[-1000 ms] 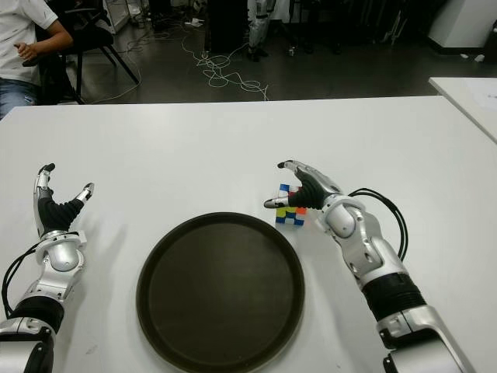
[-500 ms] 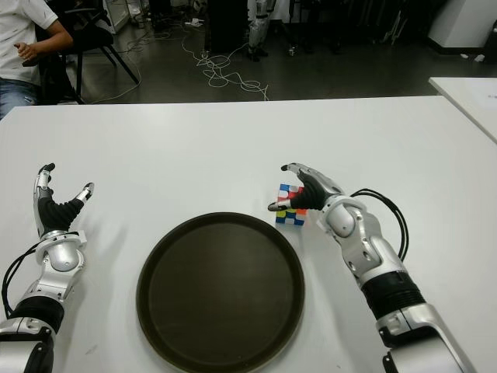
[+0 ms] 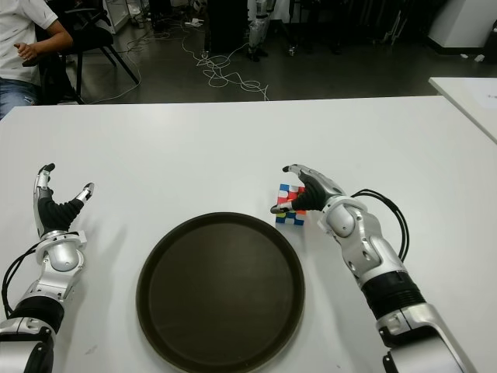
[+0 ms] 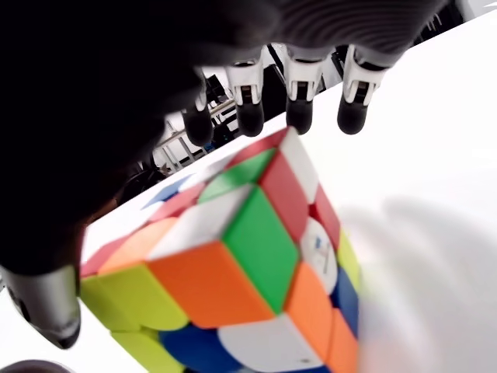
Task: Pick up the Rubik's Cube and put it in the plate
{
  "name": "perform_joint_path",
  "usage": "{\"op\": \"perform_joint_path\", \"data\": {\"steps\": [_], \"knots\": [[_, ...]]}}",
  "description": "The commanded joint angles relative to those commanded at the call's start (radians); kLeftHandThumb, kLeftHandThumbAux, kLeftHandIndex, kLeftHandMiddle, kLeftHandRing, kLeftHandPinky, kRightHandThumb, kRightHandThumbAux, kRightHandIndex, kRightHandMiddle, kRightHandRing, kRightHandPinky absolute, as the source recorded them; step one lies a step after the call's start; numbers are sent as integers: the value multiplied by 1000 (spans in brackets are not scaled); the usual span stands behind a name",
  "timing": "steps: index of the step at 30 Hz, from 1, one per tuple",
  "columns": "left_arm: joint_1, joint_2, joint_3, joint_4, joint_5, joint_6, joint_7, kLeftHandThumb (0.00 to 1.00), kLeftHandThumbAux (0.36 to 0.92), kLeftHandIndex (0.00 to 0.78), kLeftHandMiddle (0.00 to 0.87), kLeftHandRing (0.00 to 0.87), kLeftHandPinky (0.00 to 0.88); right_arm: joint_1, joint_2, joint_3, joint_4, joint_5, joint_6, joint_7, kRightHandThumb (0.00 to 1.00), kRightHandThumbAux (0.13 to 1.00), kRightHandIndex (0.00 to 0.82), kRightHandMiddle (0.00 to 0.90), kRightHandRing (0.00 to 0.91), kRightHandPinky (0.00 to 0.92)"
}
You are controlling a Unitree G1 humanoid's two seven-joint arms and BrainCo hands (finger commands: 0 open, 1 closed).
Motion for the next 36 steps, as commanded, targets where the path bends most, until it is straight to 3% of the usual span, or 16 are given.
{"op": "perform_joint_path", "data": {"steps": [36], "knots": [[2, -1, -4, 1, 3, -13, 4, 0, 706, 33, 48, 28, 33, -2, -6, 29, 8, -2, -19, 16, 0, 669, 0, 0, 0, 0]]}}
